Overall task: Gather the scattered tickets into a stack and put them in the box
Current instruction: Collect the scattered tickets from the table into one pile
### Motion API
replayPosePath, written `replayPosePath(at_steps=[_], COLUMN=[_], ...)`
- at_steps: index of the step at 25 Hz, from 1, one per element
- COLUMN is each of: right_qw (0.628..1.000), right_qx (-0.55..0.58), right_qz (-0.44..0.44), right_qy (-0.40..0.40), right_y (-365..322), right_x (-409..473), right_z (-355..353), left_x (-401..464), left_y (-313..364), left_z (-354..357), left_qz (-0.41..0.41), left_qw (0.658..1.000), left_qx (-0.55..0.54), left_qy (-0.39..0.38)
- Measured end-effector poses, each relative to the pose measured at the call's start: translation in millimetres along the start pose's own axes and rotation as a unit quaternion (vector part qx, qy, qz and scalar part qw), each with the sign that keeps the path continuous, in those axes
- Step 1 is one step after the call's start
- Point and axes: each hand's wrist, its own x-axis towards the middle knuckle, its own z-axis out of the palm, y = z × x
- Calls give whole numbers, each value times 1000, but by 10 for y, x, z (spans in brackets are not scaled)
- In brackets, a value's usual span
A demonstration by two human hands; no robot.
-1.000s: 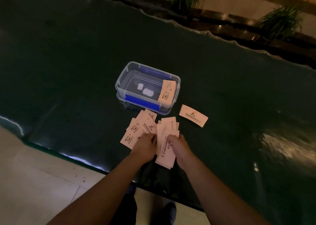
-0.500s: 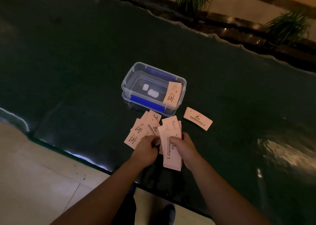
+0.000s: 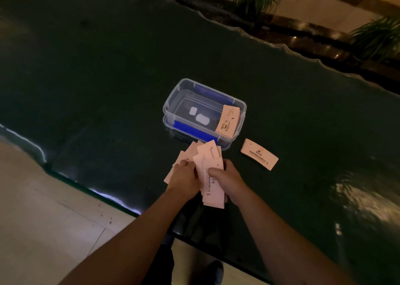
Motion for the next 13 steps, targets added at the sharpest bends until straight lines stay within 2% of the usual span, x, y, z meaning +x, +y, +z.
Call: replayPosePath(at_steps=[2,5,8,11,13], right_qw=[1000,999,1000,999,997], right_qx=[-12,-19,0,30,59], right_qz=[8,21,26,34,41], right_qy=[10,24,13,7,13], right_y=[-35,-40,-1,65,122], right_x=[16,33,37,39,33], right_z=[24,22,3,-15,-12], left_x=[-33,-81,-94,-63,-3], left_y=[25,37,-26,-143,-235], left_z=[39,58,-54,-204,-249], left_qz=[9,39,32,-64,-101], left_qw=[999,998,999,994,992], left_qx=[-40,-44,-5,-5,-14], left_qy=[-13,-26,24,89,68])
